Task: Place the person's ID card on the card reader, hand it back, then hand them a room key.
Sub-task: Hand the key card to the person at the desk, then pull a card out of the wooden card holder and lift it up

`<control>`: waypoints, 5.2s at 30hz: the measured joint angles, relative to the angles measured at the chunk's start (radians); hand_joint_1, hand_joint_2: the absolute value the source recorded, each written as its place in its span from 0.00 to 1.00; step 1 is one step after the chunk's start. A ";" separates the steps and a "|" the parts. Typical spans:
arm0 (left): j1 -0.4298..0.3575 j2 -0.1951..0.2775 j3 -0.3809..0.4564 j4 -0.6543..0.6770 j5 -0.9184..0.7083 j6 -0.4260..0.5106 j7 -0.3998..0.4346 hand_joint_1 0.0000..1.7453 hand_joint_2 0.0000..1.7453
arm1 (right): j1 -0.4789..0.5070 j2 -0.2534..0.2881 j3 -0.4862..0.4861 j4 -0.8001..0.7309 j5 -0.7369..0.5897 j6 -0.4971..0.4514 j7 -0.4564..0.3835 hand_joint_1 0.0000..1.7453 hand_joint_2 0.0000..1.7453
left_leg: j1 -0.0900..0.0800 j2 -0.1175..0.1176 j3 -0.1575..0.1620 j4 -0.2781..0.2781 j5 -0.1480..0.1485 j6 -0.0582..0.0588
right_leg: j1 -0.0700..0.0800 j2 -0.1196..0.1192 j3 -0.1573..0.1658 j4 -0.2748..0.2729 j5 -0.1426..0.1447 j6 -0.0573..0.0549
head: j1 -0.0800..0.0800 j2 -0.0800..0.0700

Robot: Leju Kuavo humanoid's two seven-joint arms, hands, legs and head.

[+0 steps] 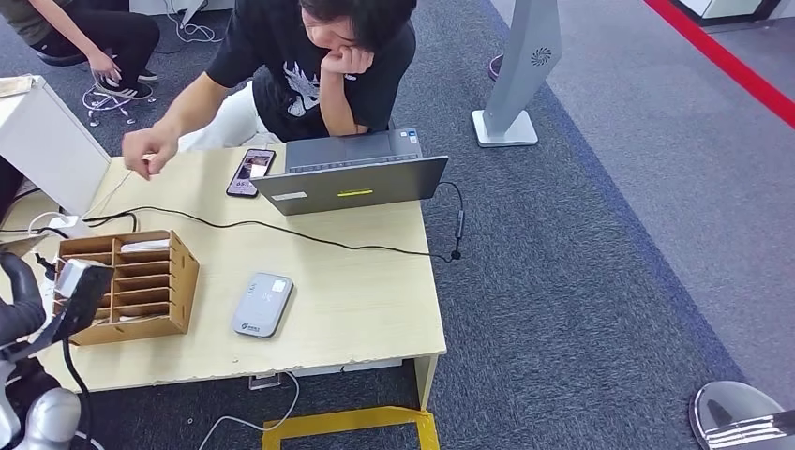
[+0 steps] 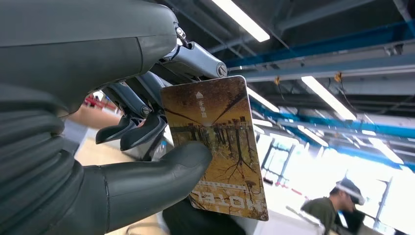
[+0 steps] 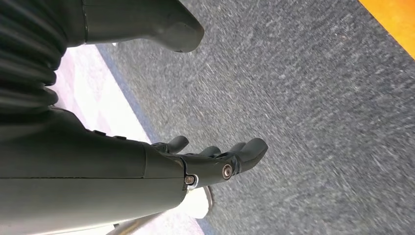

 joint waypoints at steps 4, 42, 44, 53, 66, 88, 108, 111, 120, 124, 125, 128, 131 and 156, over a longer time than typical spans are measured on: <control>-0.095 0.014 0.021 0.109 -0.032 0.018 0.001 1.00 1.00 | -0.008 0.000 0.006 0.000 0.007 0.008 0.002 0.00 1.00 | 0.000 0.000 0.000 0.000 0.000 0.000 | 0.000 0.000 -0.001 0.000 0.000 0.000 | 0.000 0.000; -0.139 -0.088 -0.161 0.035 0.227 -0.222 -0.082 0.00 1.00 | -0.011 0.002 0.022 0.000 -0.007 -0.006 0.005 0.00 1.00 | -0.001 0.003 -0.002 0.000 0.000 0.000 | 0.000 0.003 -0.004 0.000 0.001 0.000 | 0.001 0.000; -0.118 -0.074 -0.187 -0.020 0.208 -0.259 -0.065 0.00 1.00 | -0.008 0.002 0.020 0.000 -0.015 -0.010 0.005 0.00 1.00 | -0.001 0.003 -0.003 0.000 0.000 0.000 | 0.000 0.003 -0.004 0.000 0.001 0.000 | 0.000 0.000; 0.015 0.045 -0.301 -0.227 0.184 -0.487 0.009 0.00 1.00 | 0.016 0.001 0.000 0.000 -0.037 -0.034 -0.004 0.00 1.00 | 0.000 0.004 -0.003 0.000 -0.001 0.000 | 0.000 0.004 -0.005 0.000 0.000 0.000 | 0.000 0.000; 0.263 0.236 -0.333 -0.419 0.047 -0.539 0.109 0.00 1.00 | 0.028 -0.003 -0.037 0.000 -0.053 -0.041 0.001 0.00 1.00 | 0.000 0.004 -0.004 0.000 -0.001 0.000 | 0.000 0.005 -0.006 0.000 0.000 0.000 | 0.001 0.000; 0.433 0.201 -0.004 -0.379 0.038 -0.533 0.224 0.00 1.00 | 0.033 -0.003 -0.071 0.000 -0.027 -0.055 0.009 0.00 1.00 | 0.000 0.004 -0.004 0.000 -0.001 0.000 | 0.000 0.004 -0.006 0.000 0.000 0.000 | 0.001 0.000; 0.244 0.058 0.034 -0.038 0.088 -0.472 0.117 0.00 1.00 | 0.021 -0.004 -0.071 0.000 0.031 -0.053 0.008 0.00 1.00 | 0.000 0.003 -0.004 0.000 -0.001 0.000 | 0.000 0.003 -0.006 0.000 0.000 0.000 | 0.001 0.000; 0.221 0.045 0.030 -0.005 0.087 -0.462 0.111 0.00 1.00 | 0.019 -0.004 -0.071 0.000 0.035 -0.052 0.008 0.00 1.00 | 0.000 0.003 -0.004 0.000 -0.001 0.000 | 0.000 0.003 -0.006 0.000 0.000 0.000 | 0.001 0.000; 0.145 0.022 0.006 0.079 0.080 -0.440 0.075 0.00 1.00 | 0.008 -0.004 -0.071 0.000 0.041 -0.038 -0.005 0.00 1.00 | 0.000 0.003 -0.004 0.000 -0.001 0.000 | 0.000 0.003 -0.006 0.000 0.000 0.000 | 0.001 0.000; 0.105 0.006 -0.020 0.110 0.080 -0.428 0.059 0.00 1.00 | -0.001 -0.004 -0.071 0.000 0.044 -0.035 -0.006 0.00 1.00 | 0.000 0.003 -0.004 0.000 -0.001 0.000 | 0.000 0.003 -0.006 0.000 0.000 0.000 | 0.001 0.000; 0.097 0.003 -0.027 0.115 0.079 -0.427 0.058 0.00 1.00 | -0.002 -0.004 -0.071 0.000 0.045 -0.035 -0.006 0.00 1.00 | 0.000 0.003 -0.004 0.000 -0.001 0.000 | 0.000 0.003 -0.006 0.000 0.000 0.000 | 0.001 0.000; 0.080 -0.005 -0.043 0.130 0.079 -0.424 0.057 0.00 1.00 | -0.005 -0.004 -0.071 -0.001 0.048 -0.033 -0.006 0.00 1.00 | 0.000 0.003 -0.004 0.000 -0.001 0.000 | 0.000 0.003 -0.006 0.000 0.000 0.000 | 0.000 0.000; 0.073 -0.012 -0.059 0.142 0.079 -0.423 0.055 0.00 1.00 | -0.007 -0.004 -0.071 -0.001 0.052 -0.026 -0.008 0.00 1.00 | 0.000 0.003 -0.004 0.000 -0.001 0.000 | 0.000 0.003 -0.007 0.000 0.000 0.000 | 0.001 0.000; 0.078 -0.017 -0.101 0.154 0.131 -0.453 0.063 0.00 1.00 | -0.012 -0.006 -0.070 -0.005 0.050 -0.021 -0.009 0.00 1.00 | 0.000 0.004 -0.005 0.000 -0.001 0.000 | 0.000 0.003 -0.007 0.000 0.000 0.000 | 0.001 0.000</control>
